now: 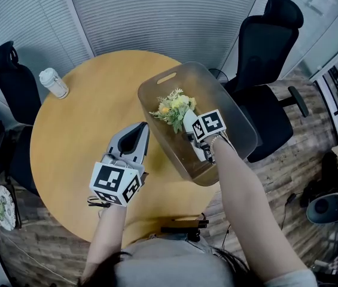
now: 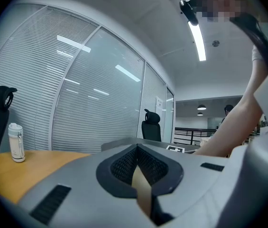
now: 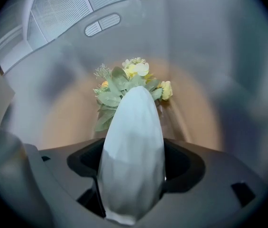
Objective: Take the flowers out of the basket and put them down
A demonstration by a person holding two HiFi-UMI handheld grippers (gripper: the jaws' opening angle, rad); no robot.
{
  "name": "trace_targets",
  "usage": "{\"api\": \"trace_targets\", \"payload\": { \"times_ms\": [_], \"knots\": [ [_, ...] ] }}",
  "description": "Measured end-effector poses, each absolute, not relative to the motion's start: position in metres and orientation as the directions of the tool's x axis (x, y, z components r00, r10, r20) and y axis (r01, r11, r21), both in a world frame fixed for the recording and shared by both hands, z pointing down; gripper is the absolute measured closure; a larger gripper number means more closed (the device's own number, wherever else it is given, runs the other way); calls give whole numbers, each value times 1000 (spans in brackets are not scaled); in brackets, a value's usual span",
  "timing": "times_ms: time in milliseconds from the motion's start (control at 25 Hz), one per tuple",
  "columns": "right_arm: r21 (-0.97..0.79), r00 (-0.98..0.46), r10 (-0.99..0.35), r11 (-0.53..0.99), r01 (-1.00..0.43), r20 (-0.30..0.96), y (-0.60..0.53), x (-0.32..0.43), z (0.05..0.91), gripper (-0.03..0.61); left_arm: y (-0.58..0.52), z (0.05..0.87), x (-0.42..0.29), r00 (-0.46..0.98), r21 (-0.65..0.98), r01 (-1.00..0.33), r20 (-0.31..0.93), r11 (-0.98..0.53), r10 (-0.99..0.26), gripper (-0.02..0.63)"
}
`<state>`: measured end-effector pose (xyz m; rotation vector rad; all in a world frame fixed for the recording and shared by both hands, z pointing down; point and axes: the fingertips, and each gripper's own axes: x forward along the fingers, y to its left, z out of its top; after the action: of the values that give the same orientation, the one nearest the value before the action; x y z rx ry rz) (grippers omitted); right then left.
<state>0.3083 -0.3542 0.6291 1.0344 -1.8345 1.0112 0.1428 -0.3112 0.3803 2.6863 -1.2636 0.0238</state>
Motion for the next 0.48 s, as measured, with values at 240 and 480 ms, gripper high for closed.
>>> {"api": "trace_targets", "payload": {
  "times_ms": [240, 480],
  "knots": [
    [-222, -353, -302, 391, -893, 886, -357, 308, 610, 204, -309, 376, 145, 650, 159, -756, 70, -635, -757, 609],
    [-235, -379, -358, 384, -893, 853, -357, 310, 589, 203, -301, 368, 148, 657, 158, -749, 54, -643, -752, 609]
  ]
}}
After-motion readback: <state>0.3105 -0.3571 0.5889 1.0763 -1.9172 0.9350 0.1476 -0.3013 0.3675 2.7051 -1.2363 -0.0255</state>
